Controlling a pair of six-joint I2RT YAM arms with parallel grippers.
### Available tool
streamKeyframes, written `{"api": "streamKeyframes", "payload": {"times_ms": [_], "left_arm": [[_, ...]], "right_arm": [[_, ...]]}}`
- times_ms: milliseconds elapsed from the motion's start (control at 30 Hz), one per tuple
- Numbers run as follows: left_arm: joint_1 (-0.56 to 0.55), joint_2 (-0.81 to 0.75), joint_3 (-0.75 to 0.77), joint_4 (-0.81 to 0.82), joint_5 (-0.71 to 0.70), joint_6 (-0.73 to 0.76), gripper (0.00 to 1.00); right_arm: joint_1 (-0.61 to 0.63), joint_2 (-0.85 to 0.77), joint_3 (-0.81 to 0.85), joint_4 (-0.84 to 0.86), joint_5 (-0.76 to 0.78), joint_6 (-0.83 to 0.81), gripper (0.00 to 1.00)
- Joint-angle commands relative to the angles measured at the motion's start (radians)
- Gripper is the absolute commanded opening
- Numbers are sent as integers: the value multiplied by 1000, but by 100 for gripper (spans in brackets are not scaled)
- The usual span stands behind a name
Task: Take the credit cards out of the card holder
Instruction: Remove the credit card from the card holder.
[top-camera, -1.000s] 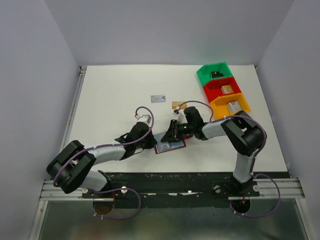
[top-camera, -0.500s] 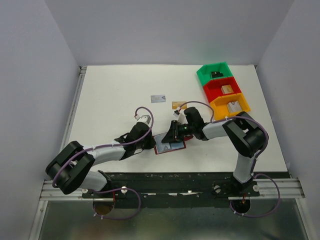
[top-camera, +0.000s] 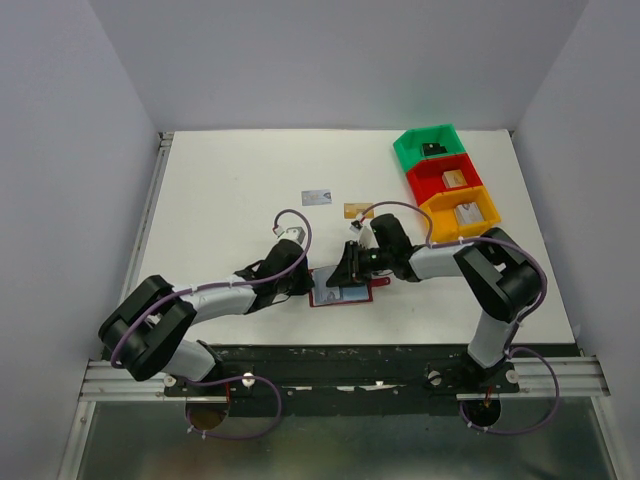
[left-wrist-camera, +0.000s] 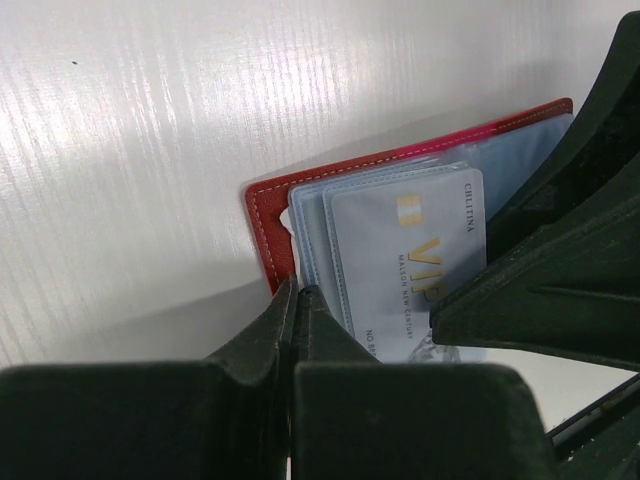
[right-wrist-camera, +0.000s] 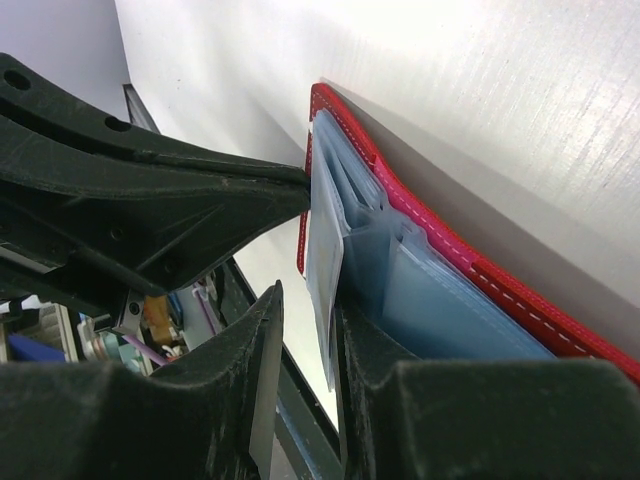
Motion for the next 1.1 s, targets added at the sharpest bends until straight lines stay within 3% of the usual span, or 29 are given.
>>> {"api": "streamKeyframes", "payload": {"times_ms": [0,833,1067], "left_arm": [[-3,33,1,-73,-41,-2,0],[-2,50,-1,-72,-44,-8,0],[-3,71,7,7,37,31,0]], "right_arm": [[2,-34,-10,-20,16,-20,34],[-17,-93,-33,-18,9,-18,34],[-17,-47,-21,31,-34,12,37]]}}
